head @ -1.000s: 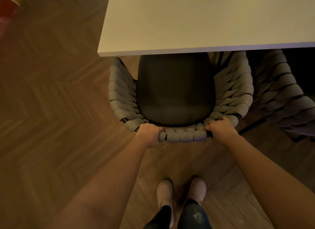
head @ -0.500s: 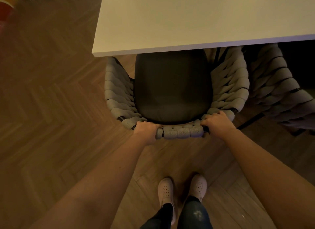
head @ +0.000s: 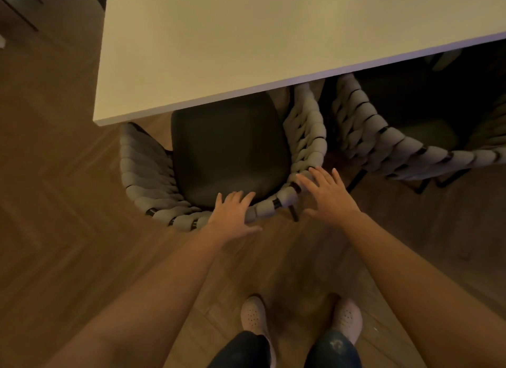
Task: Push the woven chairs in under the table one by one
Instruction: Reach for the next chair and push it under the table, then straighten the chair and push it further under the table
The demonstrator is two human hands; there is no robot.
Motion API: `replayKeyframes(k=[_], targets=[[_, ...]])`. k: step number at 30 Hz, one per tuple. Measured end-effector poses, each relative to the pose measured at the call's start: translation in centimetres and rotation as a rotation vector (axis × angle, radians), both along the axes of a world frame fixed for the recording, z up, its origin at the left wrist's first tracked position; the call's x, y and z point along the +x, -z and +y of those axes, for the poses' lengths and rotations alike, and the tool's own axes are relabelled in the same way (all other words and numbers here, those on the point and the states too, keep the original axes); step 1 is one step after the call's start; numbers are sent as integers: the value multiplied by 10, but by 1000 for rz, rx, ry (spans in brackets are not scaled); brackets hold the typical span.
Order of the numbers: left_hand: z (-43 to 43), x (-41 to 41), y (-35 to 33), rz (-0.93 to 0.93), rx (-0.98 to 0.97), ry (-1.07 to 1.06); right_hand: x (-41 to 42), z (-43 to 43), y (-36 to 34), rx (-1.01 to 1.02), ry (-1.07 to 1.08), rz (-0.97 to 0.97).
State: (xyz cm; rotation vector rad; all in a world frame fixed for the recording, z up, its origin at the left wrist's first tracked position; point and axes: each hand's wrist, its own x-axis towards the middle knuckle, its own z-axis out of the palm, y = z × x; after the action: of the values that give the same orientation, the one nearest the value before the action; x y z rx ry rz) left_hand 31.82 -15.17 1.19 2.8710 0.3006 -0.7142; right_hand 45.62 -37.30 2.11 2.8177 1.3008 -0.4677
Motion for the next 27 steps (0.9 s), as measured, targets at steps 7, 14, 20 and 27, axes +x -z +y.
replayKeyframes(k=[7,14,20,27], targets=[[-108,66,-22,-127,-18,73,48,-118,-14,14,117,3],[-258,127,-31,-120,-12,65,112,-282,-32,-52,163,-10],[-373,184,-35,-104,-58,105,161,-401,-57,-120,240,1],[-428,256,-42,-136,-54,162,207,-460,-50,-101,320,65]])
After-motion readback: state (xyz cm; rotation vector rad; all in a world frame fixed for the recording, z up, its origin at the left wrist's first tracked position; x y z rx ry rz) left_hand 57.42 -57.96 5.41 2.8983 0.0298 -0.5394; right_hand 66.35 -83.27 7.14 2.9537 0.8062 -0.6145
